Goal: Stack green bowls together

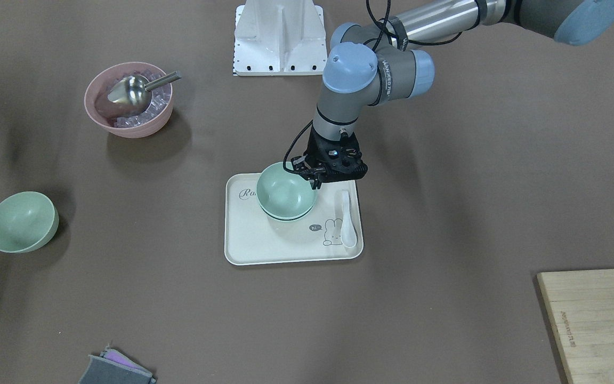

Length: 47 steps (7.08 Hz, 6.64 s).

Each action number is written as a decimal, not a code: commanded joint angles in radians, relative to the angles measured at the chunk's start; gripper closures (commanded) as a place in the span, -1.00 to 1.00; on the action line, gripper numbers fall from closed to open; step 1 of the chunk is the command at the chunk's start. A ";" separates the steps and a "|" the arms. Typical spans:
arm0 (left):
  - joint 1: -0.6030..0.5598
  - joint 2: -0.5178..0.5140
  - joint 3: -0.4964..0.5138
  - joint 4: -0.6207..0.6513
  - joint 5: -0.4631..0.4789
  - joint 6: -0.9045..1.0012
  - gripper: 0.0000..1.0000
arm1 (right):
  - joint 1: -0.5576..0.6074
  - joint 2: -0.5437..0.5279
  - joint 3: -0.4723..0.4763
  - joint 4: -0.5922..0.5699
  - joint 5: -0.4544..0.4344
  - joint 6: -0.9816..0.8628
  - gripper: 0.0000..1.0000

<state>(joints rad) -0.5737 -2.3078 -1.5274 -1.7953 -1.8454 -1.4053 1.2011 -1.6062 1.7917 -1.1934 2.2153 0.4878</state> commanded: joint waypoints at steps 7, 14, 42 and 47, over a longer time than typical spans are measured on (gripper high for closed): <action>0.000 0.001 0.000 -0.036 -0.001 0.012 -0.96 | 0.000 0.003 -0.002 0.000 0.000 0.000 -1.00; -0.394 0.448 -0.405 0.209 -0.269 0.714 -0.97 | 0.002 0.000 0.047 0.084 0.012 0.003 -1.00; -1.026 0.840 -0.166 0.163 -0.465 1.798 -0.97 | -0.121 0.123 -0.276 0.107 -0.085 0.080 1.00; -1.026 0.860 -0.155 0.162 -0.462 1.796 -0.97 | -0.009 0.256 -0.244 0.091 0.124 0.095 1.00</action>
<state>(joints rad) -1.6000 -1.4549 -1.6859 -1.6331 -2.3067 0.3917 1.1651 -1.4000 1.5442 -1.1004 2.2942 0.5722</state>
